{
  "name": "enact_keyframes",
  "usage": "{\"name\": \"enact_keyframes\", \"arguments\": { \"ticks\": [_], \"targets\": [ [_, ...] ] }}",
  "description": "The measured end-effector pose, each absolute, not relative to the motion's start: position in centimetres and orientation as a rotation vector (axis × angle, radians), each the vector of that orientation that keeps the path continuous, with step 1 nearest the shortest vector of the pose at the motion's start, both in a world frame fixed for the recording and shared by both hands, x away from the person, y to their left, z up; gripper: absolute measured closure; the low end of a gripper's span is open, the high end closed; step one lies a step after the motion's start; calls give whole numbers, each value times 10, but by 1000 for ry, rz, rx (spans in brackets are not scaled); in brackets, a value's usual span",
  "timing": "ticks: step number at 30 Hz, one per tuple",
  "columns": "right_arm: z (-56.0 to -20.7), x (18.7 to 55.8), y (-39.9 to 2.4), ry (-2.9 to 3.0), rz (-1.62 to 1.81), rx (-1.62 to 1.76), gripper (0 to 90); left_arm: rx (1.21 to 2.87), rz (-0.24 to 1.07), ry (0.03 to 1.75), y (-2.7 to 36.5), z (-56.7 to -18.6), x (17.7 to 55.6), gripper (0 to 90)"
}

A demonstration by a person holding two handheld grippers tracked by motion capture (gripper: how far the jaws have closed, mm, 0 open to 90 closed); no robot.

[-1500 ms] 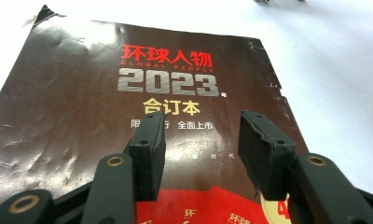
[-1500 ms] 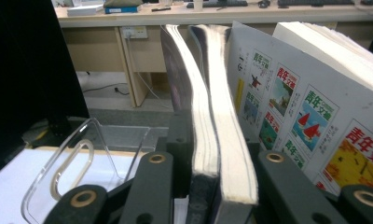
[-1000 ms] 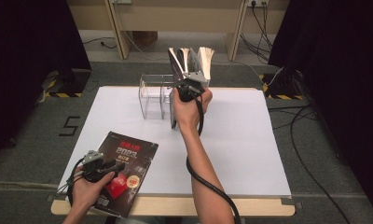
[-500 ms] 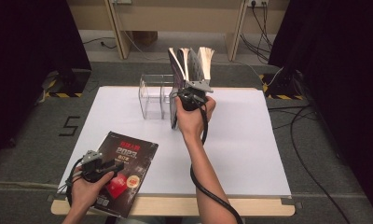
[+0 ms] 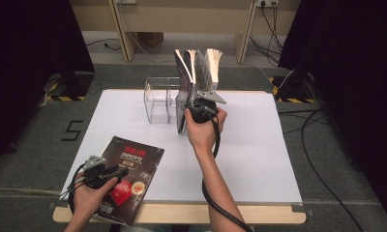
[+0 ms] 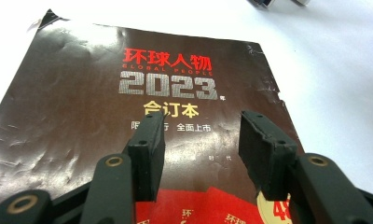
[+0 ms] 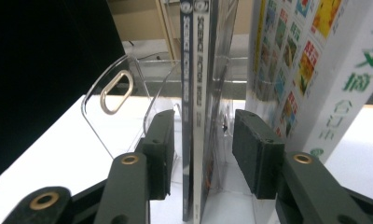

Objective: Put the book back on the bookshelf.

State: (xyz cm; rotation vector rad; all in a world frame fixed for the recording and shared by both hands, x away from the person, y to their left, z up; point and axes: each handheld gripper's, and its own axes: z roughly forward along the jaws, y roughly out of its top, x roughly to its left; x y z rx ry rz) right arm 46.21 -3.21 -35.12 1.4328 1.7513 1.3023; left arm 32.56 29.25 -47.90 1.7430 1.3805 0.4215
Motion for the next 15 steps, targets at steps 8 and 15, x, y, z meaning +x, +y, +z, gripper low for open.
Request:
{"name": "enact_keyframes", "arguments": {
  "ticks": [8,15],
  "targets": [
    [-357,455,-34,1773,1287,1438,609,1732,429,1394,295,-477,326,501],
    [-364,449,-35,1814,1268,1449,618,1728,435,1405,300,-476,327,498]
  ]
}}
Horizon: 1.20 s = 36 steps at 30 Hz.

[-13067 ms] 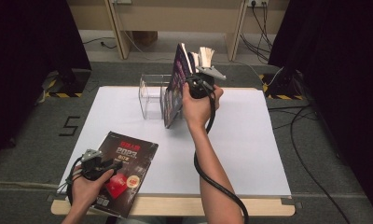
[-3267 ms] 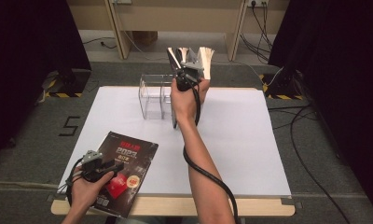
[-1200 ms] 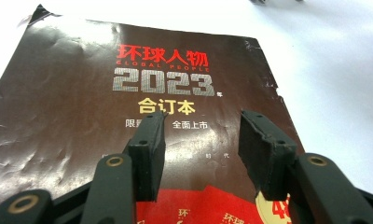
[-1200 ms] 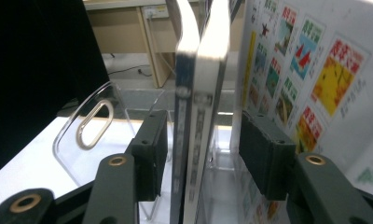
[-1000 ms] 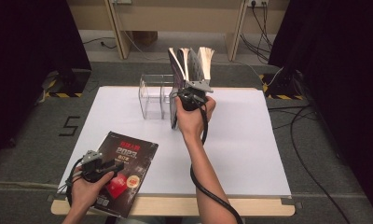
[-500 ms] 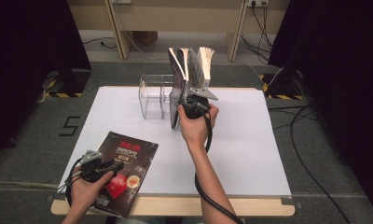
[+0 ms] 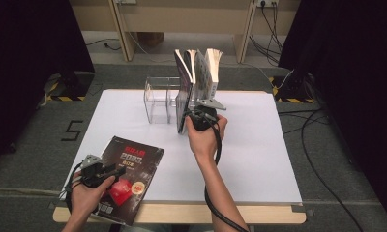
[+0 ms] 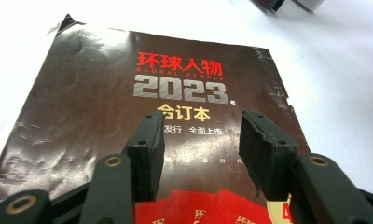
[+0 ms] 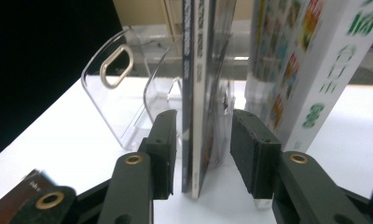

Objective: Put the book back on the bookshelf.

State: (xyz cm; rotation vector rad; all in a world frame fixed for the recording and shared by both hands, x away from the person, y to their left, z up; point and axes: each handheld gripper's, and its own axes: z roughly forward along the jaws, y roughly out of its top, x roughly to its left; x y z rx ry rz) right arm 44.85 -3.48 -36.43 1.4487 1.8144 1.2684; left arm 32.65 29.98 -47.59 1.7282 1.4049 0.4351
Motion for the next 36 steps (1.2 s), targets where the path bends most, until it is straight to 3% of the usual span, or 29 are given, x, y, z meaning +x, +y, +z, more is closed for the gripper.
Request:
{"name": "enact_keyframes", "arguments": {
  "ticks": [36],
  "targets": [
    [-434,423,-12,2040,1159,1489,637,1706,485,1499,320,-475,330,497]
  ]
}}
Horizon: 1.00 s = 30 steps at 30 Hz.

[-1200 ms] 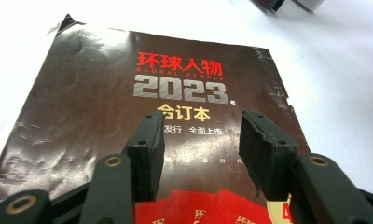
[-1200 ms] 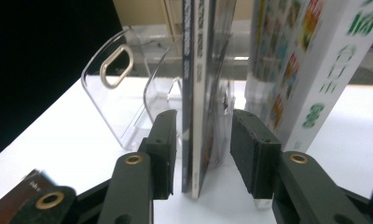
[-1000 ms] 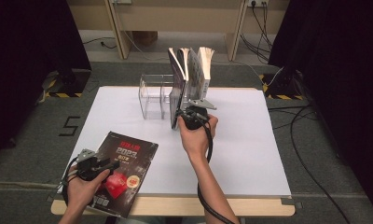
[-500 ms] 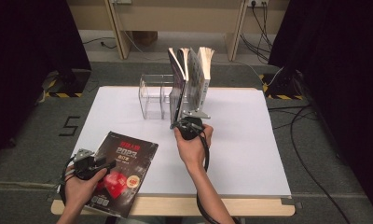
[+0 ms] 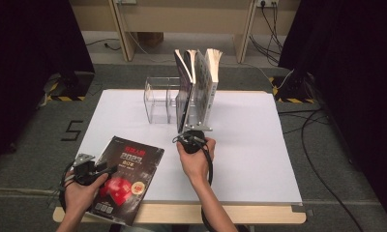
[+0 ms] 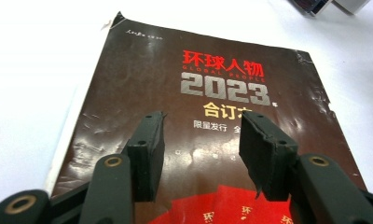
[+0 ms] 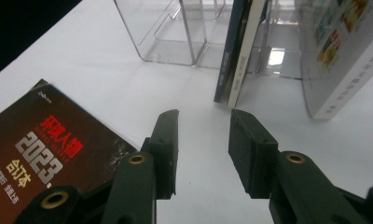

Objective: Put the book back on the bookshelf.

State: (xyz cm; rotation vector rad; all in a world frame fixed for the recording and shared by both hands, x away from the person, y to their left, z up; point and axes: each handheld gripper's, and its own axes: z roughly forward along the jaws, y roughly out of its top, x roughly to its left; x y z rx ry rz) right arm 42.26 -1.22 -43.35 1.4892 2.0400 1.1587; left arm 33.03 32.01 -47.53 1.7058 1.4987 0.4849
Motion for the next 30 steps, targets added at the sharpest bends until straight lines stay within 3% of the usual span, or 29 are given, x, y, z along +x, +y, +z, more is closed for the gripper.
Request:
{"name": "enact_keyframes", "arguments": {
  "ticks": [9,17,23,30],
  "targets": [
    [-446,423,-2,2118,1151,1502,652,1696,510,1540,333,-471,336,508],
    [-456,424,-7,2148,1108,1526,690,1703,580,1617,362,-468,340,707],
    [-458,424,-15,2145,1094,1548,684,1754,641,1691,384,-471,345,799],
    [-458,420,-17,2146,1084,1558,677,1859,584,1680,383,-482,344,888]
  ]
}}
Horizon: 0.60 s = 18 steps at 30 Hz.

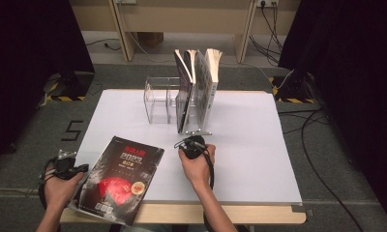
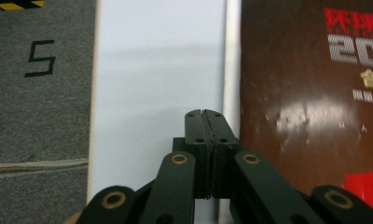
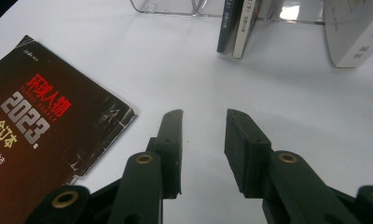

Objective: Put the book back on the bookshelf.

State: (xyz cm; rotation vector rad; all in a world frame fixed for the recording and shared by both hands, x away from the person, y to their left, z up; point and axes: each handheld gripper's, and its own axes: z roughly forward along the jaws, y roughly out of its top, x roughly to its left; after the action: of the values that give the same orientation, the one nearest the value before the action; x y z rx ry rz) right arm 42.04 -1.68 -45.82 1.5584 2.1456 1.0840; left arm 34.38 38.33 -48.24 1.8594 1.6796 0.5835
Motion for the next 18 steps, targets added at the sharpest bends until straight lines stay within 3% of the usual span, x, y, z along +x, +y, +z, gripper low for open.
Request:
{"name": "enact_keyframes", "arguments": {
  "ticks": [18],
  "targets": [
    [-460,422,-22,2147,1066,1577,664,1909,557,1682,380,-486,344,897]
  ]
}}
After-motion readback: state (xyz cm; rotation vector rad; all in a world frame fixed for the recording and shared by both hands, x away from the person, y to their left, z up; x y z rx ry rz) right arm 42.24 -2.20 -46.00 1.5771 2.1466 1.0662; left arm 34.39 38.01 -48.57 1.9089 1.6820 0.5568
